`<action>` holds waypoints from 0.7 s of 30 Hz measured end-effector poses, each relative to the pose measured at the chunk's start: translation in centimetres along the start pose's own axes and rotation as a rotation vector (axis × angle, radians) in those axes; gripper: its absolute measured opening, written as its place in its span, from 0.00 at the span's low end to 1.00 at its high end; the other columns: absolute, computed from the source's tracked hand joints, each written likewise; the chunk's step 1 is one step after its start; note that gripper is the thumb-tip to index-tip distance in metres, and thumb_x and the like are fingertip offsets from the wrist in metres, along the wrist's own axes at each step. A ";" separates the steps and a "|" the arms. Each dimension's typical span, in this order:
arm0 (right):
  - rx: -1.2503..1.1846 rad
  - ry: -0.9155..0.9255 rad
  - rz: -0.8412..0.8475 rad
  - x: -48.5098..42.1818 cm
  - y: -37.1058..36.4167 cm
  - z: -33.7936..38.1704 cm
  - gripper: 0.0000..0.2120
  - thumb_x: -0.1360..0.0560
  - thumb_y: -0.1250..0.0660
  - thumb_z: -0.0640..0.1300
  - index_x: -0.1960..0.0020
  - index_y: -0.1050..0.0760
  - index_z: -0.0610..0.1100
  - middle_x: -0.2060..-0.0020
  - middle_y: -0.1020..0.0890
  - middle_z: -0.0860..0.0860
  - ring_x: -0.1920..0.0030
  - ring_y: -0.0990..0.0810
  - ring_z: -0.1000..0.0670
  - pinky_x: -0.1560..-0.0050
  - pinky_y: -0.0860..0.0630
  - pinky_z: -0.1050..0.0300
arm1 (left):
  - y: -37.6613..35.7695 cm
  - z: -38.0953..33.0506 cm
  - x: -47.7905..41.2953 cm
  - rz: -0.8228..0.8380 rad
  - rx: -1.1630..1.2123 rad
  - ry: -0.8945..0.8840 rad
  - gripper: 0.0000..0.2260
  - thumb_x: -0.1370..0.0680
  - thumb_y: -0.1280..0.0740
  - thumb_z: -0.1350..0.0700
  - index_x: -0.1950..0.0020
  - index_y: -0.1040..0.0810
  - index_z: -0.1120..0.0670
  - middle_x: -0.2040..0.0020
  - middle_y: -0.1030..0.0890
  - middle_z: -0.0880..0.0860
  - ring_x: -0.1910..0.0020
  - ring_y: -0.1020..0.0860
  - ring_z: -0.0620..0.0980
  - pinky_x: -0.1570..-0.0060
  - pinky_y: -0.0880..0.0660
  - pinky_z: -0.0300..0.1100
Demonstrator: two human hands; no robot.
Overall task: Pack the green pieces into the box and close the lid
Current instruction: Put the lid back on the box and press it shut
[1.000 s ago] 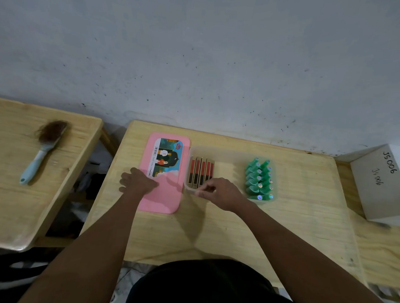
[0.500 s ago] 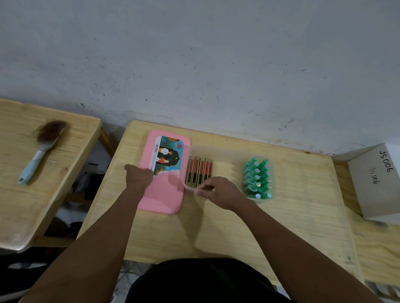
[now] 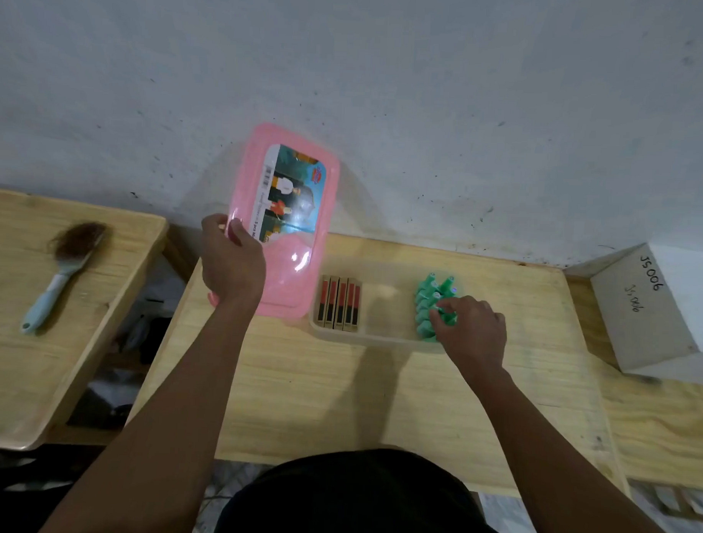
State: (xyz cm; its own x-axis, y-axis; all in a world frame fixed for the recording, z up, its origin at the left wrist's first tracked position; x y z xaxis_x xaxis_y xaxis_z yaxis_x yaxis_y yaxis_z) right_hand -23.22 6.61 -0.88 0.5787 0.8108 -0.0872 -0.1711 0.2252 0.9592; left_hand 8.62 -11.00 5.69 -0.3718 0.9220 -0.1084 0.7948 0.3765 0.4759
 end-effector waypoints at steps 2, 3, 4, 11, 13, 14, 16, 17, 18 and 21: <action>0.022 -0.005 0.047 0.3 -0.3 -0.2 0.09 0.25 0.33 0.53 0.50 0.17 0.53 0.55 0.15 0.54 0.51 0.21 0.48 0.48 0.35 0.51 | -0.1 -1.4 0.3 0.019 0.047 0.012 0.11 0.19 0.42 0.51 0.41 0.29 0.56 0.46 0.21 0.52 0.46 0.21 0.55 0.49 0.22 0.48; 0.049 0.007 0.060 0.4 -0.3 -0.2 0.08 0.25 0.34 0.52 0.52 0.17 0.53 0.56 0.15 0.54 0.53 0.21 0.49 0.50 0.36 0.51 | -0.3 -1.8 0.4 0.059 0.060 0.037 0.11 0.19 0.42 0.51 0.41 0.29 0.56 0.44 0.21 0.53 0.44 0.21 0.55 0.50 0.22 0.45; 0.075 0.016 0.064 0.4 -0.3 -0.2 0.07 0.25 0.34 0.52 0.53 0.17 0.54 0.57 0.15 0.54 0.54 0.21 0.49 0.52 0.37 0.52 | -0.7 -2.0 0.6 0.112 0.065 0.073 0.11 0.19 0.42 0.52 0.40 0.29 0.56 0.42 0.21 0.55 0.43 0.21 0.54 0.51 0.24 0.43; 0.064 0.062 0.093 0.3 -0.4 -0.3 0.06 0.24 0.34 0.49 0.54 0.18 0.53 0.57 0.17 0.53 0.54 0.22 0.49 0.52 0.34 0.52 | -3.8 -1.4 3.8 0.369 0.116 0.308 0.12 0.20 0.40 0.56 0.38 0.28 0.57 0.44 0.25 0.55 0.51 0.26 0.53 0.57 0.29 0.44; 0.063 0.079 0.109 0.3 -0.4 -0.3 0.06 0.24 0.35 0.47 0.55 0.18 0.53 0.57 0.17 0.53 0.54 0.22 0.49 0.52 0.33 0.52 | -4.6 -0.9 5.1 0.409 0.116 0.342 0.11 0.20 0.40 0.56 0.39 0.27 0.58 0.46 0.25 0.55 0.53 0.26 0.54 0.59 0.29 0.44; 0.063 0.092 0.120 0.3 -0.4 -0.4 0.07 0.24 0.35 0.47 0.54 0.18 0.52 0.56 0.17 0.53 0.54 0.22 0.49 0.51 0.33 0.52 | -5.0 -0.7 5.7 0.432 0.121 0.362 0.11 0.20 0.40 0.57 0.39 0.28 0.58 0.47 0.25 0.55 0.54 0.26 0.54 0.61 0.29 0.43; 0.054 0.113 0.145 0.4 -0.4 -0.5 0.07 0.24 0.35 0.46 0.52 0.18 0.52 0.55 0.16 0.53 0.52 0.21 0.49 0.50 0.33 0.52 | -5.6 -0.3 6.9 0.475 0.131 0.399 0.10 0.20 0.41 0.57 0.40 0.28 0.57 0.47 0.24 0.56 0.57 0.25 0.53 0.66 0.29 0.41; 0.037 0.113 0.141 0.4 -0.3 -0.7 0.07 0.24 0.35 0.46 0.50 0.18 0.52 0.54 0.16 0.53 0.52 0.21 0.49 0.49 0.32 0.52 | -5.9 -0.2 7.5 0.498 0.133 0.415 0.09 0.20 0.41 0.57 0.41 0.28 0.56 0.47 0.24 0.56 0.58 0.25 0.52 0.67 0.28 0.41; 0.003 0.105 0.118 0.4 0.0 -0.8 0.08 0.24 0.34 0.47 0.49 0.18 0.51 0.53 0.16 0.54 0.52 0.21 0.50 0.49 0.32 0.52 | -6.1 -0.1 7.8 0.521 0.137 0.425 0.08 0.20 0.41 0.57 0.42 0.29 0.56 0.47 0.24 0.56 0.59 0.24 0.52 0.66 0.27 0.41; -0.235 0.004 -0.008 0.3 1.7 -0.6 0.10 0.24 0.34 0.52 0.45 0.20 0.51 0.53 0.17 0.55 0.55 0.20 0.53 0.51 0.27 0.53 | -6.5 -0.4 8.4 0.593 0.135 0.390 0.05 0.22 0.39 0.57 0.46 0.27 0.54 0.48 0.22 0.56 0.59 0.23 0.53 0.63 0.25 0.43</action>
State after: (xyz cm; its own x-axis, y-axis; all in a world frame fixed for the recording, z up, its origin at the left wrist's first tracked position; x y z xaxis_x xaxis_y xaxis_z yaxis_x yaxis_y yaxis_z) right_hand -23.81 7.56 0.53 0.5778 0.8105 -0.0961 -0.3478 0.3511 0.8693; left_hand 0.11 -5.76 2.05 0.0165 0.8847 0.4658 0.9588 -0.1461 0.2435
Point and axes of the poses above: each hand's wrist, its own x-axis away from the middle knuckle, its own y-axis out of the back of the hand, z = x × y, the point moved 5 cm from there along -x, towards the middle knuckle
